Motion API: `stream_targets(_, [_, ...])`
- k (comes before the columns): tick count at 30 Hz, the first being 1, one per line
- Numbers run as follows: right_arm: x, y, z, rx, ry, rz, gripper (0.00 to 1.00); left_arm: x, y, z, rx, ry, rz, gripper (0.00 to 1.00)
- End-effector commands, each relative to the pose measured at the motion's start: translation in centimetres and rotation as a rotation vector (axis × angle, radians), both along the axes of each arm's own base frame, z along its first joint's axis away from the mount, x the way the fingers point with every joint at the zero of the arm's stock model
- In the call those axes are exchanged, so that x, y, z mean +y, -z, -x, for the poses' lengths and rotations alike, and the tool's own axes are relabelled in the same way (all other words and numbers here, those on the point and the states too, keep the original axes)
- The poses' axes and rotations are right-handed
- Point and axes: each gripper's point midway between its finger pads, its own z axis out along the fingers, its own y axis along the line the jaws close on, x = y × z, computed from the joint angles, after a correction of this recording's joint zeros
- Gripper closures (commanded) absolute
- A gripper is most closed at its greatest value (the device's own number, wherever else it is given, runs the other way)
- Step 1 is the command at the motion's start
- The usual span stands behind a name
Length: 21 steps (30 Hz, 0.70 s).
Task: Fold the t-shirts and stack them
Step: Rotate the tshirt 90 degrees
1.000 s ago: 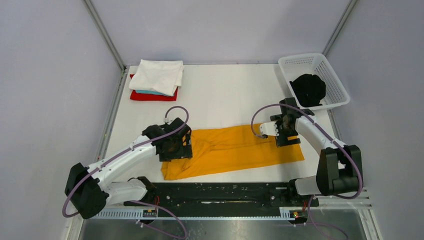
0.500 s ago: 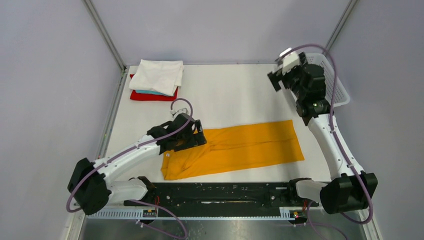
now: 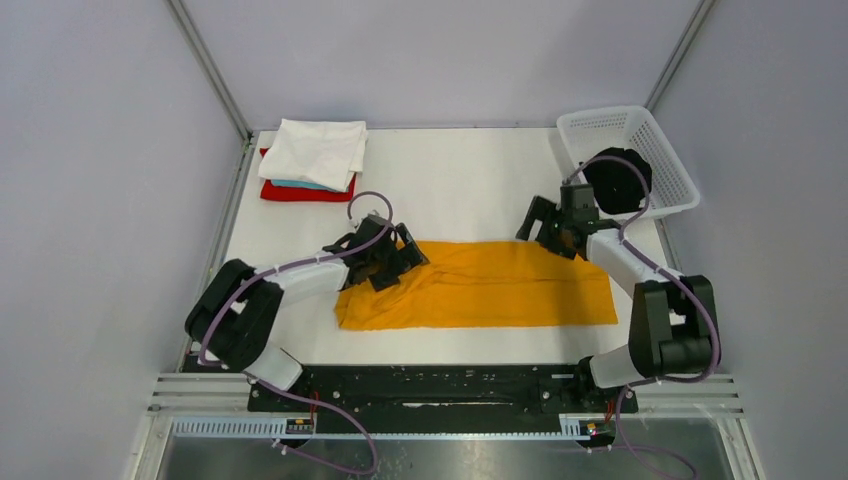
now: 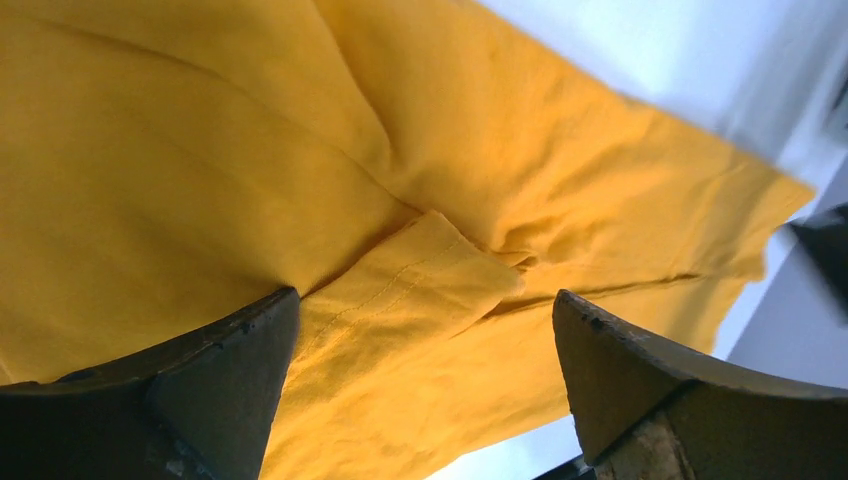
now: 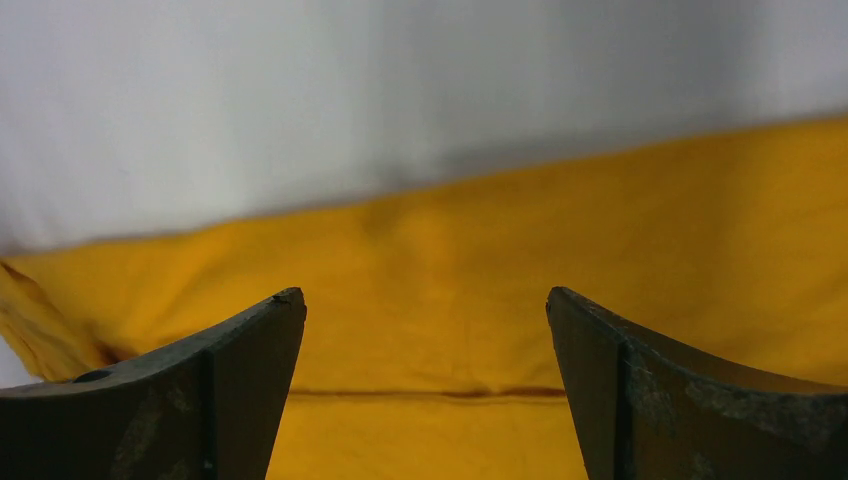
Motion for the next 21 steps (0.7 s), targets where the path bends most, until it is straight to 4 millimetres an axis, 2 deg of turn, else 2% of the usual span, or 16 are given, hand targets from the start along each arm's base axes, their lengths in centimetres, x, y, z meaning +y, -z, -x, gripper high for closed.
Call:
stream_targets(1, [1.3, 3.3, 1.6, 0.109, 0.054, -0.1, 0.0, -1.0, 0.8, -4.5, -0.019, -0.038, 0.058, 0.01])
stream_targets(4, [1.5, 5.8, 3.6, 0.22, 0.05, -0.09, 0.0, -1.7, 0.9, -7.4, -0.032, -0.058, 0.051, 0.01])
stream_targets(7, [1.7, 6.2, 5.3, 0.253, 0.051, -0.086, 0.0, -2.2, 0.5, -10.5, -0.058, -0.085, 0.035, 0.01])
stream_targets(11, [4.3, 6.1, 8.2, 0.301, -0.021, -0.141, 0.01, -3.8, 0.8, -15.3, -0.045, -0.085, 0.006, 0.01])
stream_targets(15, [7.2, 6.9, 12.5, 0.389, -0.147, -0.12, 0.01, -8.3, -0.2, -21.0, -0.069, -0.023, 0.122, 0.01])
stream_targets(16, [8.0, 7.1, 13.6, 0.412, -0.177, -0.12, 0.0, -10.0, -1.7, -23.0, -0.099, 0.002, 0.18, 0.01])
stream_targets(17, [8.8, 7.2, 14.8, 0.437, -0.201, -0.126, 0.01, -11.4, -2.1, -24.4, -0.106, 0.02, 0.227, 0.01])
stream_targets(20, [13.0, 6.4, 18.5, 0.493, -0.361, -0.185, 0.0, -14.8, -2.3, -28.2, -0.132, 0.046, 0.336, 0.01])
stream_targets(21, [14.8, 5.7, 19.8, 0.489, -0.464, -0.201, 0.0, -15.6, -1.9, -29.2, -0.14, 0.052, 0.365, 0.01])
